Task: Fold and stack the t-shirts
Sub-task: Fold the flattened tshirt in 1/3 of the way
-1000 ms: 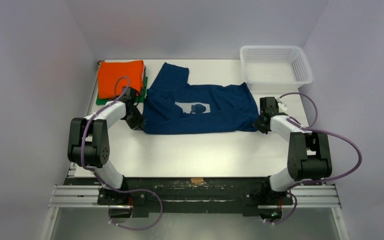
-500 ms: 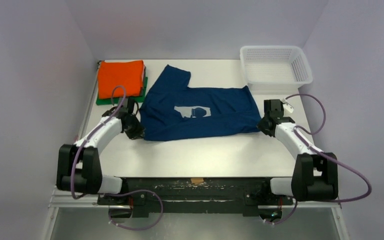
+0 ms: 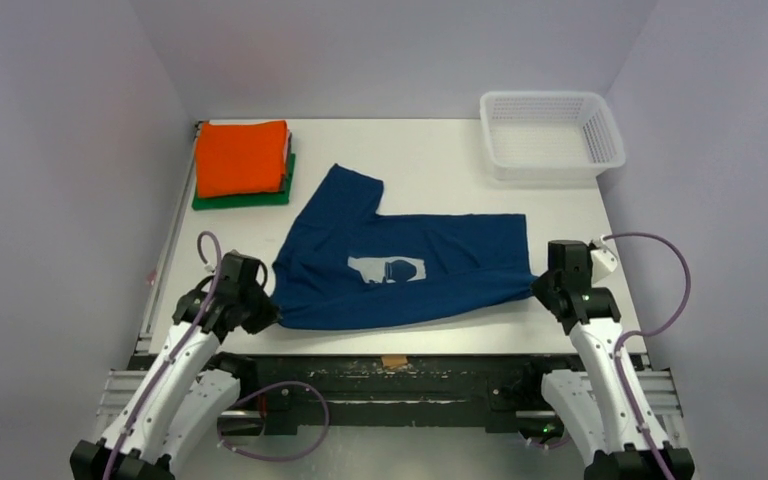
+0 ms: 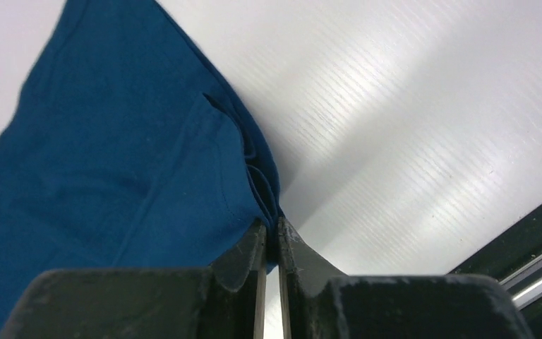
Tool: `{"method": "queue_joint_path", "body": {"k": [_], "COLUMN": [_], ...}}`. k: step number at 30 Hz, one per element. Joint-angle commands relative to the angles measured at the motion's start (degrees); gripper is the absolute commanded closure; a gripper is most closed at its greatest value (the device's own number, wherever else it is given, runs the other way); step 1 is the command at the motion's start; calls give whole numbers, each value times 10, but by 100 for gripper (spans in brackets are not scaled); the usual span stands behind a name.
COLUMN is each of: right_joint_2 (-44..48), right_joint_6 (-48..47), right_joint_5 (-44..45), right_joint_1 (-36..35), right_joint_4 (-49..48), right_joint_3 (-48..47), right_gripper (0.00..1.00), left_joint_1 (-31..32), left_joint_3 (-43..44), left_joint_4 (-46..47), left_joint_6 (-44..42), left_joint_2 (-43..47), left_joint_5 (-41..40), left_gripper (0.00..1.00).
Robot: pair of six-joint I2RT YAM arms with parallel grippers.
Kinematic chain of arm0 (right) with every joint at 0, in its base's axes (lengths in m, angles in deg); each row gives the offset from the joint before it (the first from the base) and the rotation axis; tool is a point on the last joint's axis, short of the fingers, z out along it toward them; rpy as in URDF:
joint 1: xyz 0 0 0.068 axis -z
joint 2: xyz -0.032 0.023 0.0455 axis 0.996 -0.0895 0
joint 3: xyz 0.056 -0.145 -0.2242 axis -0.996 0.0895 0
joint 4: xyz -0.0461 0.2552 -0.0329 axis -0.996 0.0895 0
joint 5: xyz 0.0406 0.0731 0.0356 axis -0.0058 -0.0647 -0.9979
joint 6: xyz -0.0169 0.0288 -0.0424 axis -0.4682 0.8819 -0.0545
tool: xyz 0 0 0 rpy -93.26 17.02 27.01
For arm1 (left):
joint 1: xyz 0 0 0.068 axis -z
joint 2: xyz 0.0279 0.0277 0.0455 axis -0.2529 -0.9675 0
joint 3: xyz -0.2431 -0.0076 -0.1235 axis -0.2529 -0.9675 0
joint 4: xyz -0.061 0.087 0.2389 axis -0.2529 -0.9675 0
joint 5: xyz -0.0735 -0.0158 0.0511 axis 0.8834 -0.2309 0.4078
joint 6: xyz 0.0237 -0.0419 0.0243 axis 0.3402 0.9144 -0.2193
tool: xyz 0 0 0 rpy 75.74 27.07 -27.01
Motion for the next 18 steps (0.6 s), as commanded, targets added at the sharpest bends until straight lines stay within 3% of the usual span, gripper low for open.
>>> {"method": "queue_joint_path", "body": {"k": [1, 3, 8, 9, 11, 14, 15, 16, 18], "right_joint_2": [76, 93, 107, 108, 115, 121, 120, 116, 102], "right_joint_6": [27, 33, 42, 46, 51, 50, 47, 41, 22], "right_joint_5": [21, 22, 23, 28, 38, 45, 46, 45, 44], "right_joint_1": [1, 0, 1, 1, 1, 1, 1, 0, 1], "right_joint_4": [47, 58, 77, 82, 86, 79, 72, 63, 43], "right_joint_3": [11, 11, 4, 0, -5, -12, -15, -19, -26], "right_gripper": [91, 87, 64, 61, 57, 54, 54, 53, 53], "left_joint_1": [25, 27, 36, 36, 37, 37, 37, 37, 37], "left_joint_3": [-12, -20, -10, -5, 9, 45, 57, 69, 87], "left_joint_4": [-88, -97, -137, -144, -155, -192, -204, -209, -200], "left_joint_6": [61, 77, 103, 104, 105, 107, 110, 107, 89], "left_joint_2": [88, 112, 132, 137, 143, 148, 149, 152, 150], "left_joint_5": [-31, -22, -33, -39, -45, -72, -86, -97, -109], "left_gripper": [100, 100, 99, 90, 58, 31, 18, 9, 3]}}
